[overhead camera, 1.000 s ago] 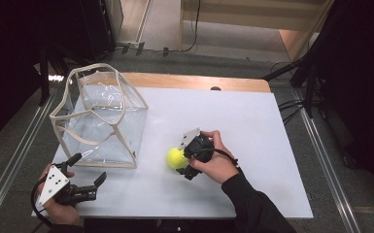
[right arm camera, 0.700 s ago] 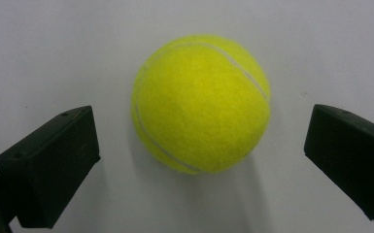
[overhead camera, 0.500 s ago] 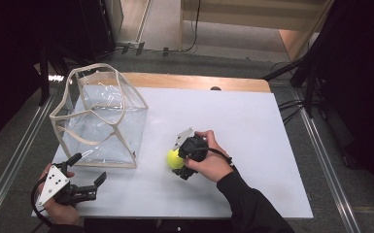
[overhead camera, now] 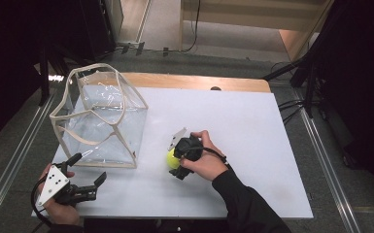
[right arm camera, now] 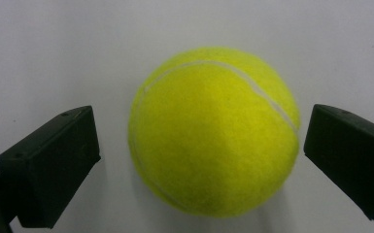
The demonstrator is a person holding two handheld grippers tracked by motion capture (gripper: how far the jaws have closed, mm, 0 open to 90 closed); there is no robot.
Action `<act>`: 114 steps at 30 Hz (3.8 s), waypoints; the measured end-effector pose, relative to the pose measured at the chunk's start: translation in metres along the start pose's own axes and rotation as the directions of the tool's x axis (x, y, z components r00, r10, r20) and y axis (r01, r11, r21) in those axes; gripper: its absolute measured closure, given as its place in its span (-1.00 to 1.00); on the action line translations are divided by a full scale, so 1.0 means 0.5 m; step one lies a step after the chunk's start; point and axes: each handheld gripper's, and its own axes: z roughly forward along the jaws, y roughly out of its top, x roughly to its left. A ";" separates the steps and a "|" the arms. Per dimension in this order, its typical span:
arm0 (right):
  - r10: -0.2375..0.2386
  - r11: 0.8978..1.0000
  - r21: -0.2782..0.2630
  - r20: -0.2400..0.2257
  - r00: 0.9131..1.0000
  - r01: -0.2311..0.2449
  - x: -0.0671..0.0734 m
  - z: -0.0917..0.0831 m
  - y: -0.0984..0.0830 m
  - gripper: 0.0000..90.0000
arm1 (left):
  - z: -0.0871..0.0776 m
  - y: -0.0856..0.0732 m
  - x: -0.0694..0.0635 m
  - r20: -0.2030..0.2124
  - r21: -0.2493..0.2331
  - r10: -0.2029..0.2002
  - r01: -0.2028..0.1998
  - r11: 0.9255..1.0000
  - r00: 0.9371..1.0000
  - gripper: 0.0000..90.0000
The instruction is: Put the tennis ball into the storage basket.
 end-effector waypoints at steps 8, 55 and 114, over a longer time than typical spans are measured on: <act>0.025 1.000 0.015 -0.031 0.999 -0.025 -0.004 0.010 0.002 -0.65 | 0.000 0.000 0.000 0.002 -0.002 -0.001 0.001 1.000 1.000 -1.00; 0.002 1.000 -0.027 -0.091 0.996 -0.004 -0.020 -0.049 0.097 -0.48 | 0.000 0.000 0.001 0.005 -0.001 -0.005 0.005 1.000 1.000 -1.00; -0.030 0.998 -0.063 -0.148 0.989 0.021 -0.025 -0.175 0.246 -0.48 | 0.002 0.001 0.002 0.010 -0.002 -0.005 0.005 1.000 1.000 -1.00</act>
